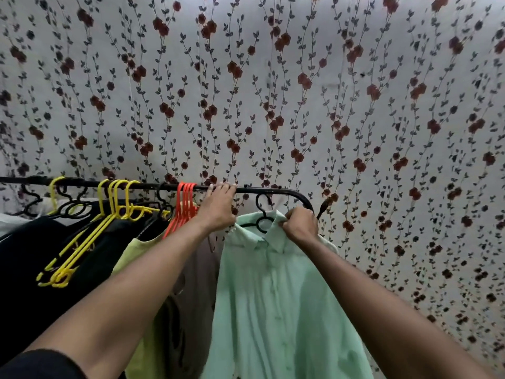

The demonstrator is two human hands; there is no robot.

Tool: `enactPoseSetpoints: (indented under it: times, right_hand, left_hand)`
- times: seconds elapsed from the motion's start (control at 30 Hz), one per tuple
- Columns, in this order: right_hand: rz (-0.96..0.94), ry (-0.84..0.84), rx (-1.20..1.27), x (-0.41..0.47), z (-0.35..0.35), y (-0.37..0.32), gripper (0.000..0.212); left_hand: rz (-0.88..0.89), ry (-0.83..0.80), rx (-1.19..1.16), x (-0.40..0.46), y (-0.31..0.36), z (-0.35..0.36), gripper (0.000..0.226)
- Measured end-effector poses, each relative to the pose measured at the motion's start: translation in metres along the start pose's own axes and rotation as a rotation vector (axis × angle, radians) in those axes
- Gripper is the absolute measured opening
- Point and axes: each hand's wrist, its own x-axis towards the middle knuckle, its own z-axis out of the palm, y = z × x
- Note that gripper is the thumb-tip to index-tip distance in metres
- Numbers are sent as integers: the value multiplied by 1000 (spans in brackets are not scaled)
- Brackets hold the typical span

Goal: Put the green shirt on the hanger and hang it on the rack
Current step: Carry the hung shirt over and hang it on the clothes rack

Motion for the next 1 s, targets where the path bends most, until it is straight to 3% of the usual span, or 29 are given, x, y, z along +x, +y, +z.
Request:
enactPoseSetpoints:
  times: [0.4, 0.6, 0.83, 1.0]
  right_hand:
    - [-77, 130, 48, 9, -5, -41, 20]
    - [-65, 107, 57, -12, 1, -23, 13]
    - [-75, 88, 68, -25, 6, -14, 13]
    - [-55, 64, 73, -23, -1, -11, 12]
  left_hand:
    - [21, 9, -41, 5, -6, -2, 92]
    - [10, -1, -115, -1, -3, -5, 97]
    - [-7, -123, -150, -12, -6, 4, 120]
    - [27, -94, -109, -16, -4, 3, 110]
